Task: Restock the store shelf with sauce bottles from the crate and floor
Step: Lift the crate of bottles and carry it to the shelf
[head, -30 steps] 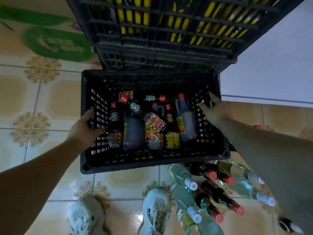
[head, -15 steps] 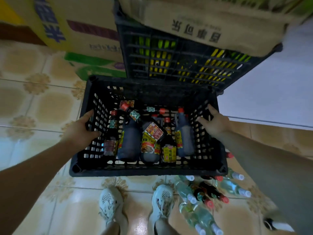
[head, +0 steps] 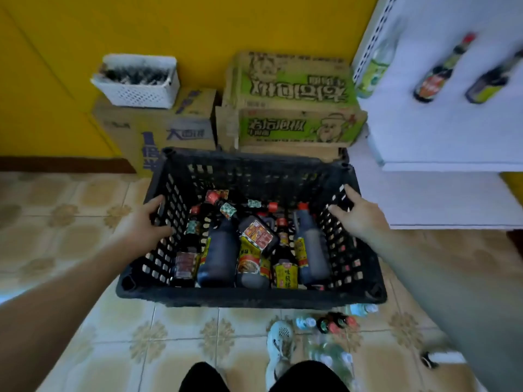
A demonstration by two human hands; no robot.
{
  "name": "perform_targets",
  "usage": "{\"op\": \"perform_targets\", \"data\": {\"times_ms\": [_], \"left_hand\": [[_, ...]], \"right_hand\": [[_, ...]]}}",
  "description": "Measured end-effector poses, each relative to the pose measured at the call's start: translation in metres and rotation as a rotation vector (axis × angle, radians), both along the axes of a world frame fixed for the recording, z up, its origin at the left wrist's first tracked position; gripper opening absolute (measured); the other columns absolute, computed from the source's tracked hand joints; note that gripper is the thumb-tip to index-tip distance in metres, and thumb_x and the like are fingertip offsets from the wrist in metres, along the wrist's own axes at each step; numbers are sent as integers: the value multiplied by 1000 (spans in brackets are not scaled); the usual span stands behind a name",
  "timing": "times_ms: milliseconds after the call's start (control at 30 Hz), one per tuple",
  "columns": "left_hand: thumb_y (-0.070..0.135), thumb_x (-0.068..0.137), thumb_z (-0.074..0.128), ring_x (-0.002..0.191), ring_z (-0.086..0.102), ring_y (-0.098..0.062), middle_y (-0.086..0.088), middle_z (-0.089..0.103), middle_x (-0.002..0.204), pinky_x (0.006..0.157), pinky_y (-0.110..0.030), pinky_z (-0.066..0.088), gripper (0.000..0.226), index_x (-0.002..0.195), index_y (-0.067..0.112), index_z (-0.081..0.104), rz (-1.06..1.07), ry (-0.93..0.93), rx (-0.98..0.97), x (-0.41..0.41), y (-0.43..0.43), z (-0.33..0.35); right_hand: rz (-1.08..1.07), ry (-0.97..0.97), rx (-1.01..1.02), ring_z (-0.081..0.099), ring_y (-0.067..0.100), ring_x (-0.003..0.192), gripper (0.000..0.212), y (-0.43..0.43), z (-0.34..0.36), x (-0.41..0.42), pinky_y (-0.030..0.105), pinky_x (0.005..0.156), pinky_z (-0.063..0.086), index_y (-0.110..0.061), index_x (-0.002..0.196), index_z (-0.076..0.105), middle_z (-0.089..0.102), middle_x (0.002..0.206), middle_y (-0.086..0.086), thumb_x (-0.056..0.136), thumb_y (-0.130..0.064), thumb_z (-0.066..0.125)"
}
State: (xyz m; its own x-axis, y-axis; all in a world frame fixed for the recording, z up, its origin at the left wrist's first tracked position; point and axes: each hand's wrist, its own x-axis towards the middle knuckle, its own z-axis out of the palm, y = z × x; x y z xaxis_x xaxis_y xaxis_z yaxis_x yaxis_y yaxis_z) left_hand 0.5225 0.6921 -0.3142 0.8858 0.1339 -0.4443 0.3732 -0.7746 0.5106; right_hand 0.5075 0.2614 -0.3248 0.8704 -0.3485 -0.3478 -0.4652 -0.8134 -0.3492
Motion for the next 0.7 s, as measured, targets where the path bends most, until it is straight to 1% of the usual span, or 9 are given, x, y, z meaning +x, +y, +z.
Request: {"op": "perform_targets", "data": {"times_ms": [67, 133, 200, 267, 367, 500, 567, 633, 700], "left_hand": [[21, 84, 72, 77, 66, -33, -1, 63, 105, 71, -45, 57, 84, 149, 36, 21, -41, -14, -24, -5, 0, 25], [23, 85, 71, 70, 64, -28, 4, 61, 93, 63, -41, 56, 82, 150, 34, 22, -120, -41, -16, -6, -3, 54], [26, 85, 70, 70, 66, -29, -3, 61, 120, 58, -37, 54, 80, 150, 34, 23, -200, -68, -8, -8, -7, 79], [27, 86, 70, 70, 66, -28, -8, 49, 140, 55, -35, 53, 80, 150, 35, 22, -270, -92, 1, -12, -10, 98], [28, 85, 70, 71, 63, -20, -8, 46, 144, 61, -35, 55, 81, 150, 34, 22, -370, -131, -9, -21, -25, 124], [30, 85, 70, 69, 60, -16, -7, 46, 145, 59, -33, 55, 81, 150, 32, 23, -510, -127, 0, -40, -56, 152], [30, 85, 70, 70, 62, -19, -7, 47, 143, 53, -29, 49, 81, 151, 31, 23, -586, -128, -6, -54, -79, 164], [29, 85, 71, 82, 62, -21, -6, 47, 143, 62, -28, 50, 81, 151, 28, 24, -662, -139, -23, -70, -108, 174], [27, 84, 72, 93, 58, -22, -5, 47, 143, 73, -30, 50, 80, 150, 26, 26, -731, -159, -41, -93, -138, 183]], "right_hand": [[-46, -30, -26, 52, 38, 123, 73, 1, 31, -20, 34, 93, 44, -36, 153, 22, 55, 137, 17, 90, -57, 54], [-101, -51, -54, 51, 38, 124, 74, 4, 59, -46, 35, 96, 44, -36, 153, 22, 54, 138, 17, 90, -58, 54], [-168, -69, -85, 50, 37, 125, 74, 7, 82, -76, 35, 98, 44, -36, 153, 22, 53, 140, 16, 90, -58, 54], [-227, -80, -104, 53, 35, 123, 74, 9, 104, -107, 35, 96, 45, -35, 153, 22, 56, 137, 15, 90, -58, 54], [-309, -96, -121, 61, 33, 110, 75, 9, 130, -157, 34, 86, 49, -34, 153, 22, 66, 121, 15, 90, -59, 53], [-442, -75, -153, 63, 33, 106, 75, -4, 152, -223, 30, 66, 46, -35, 152, 22, 61, 129, 13, 89, -62, 51], [-494, -65, -167, 62, 33, 107, 76, -13, 158, -259, 33, 72, 49, -35, 153, 21, 56, 137, 12, 89, -64, 50], [-545, -54, -193, 60, 33, 111, 75, -23, 165, -302, 35, 80, 53, -33, 153, 21, 45, 147, 11, 90, -62, 50], [-609, -55, -193, 64, 30, 101, 75, -35, 171, -347, 35, 77, 55, -32, 153, 21, 44, 148, 11, 91, -61, 50]]}}
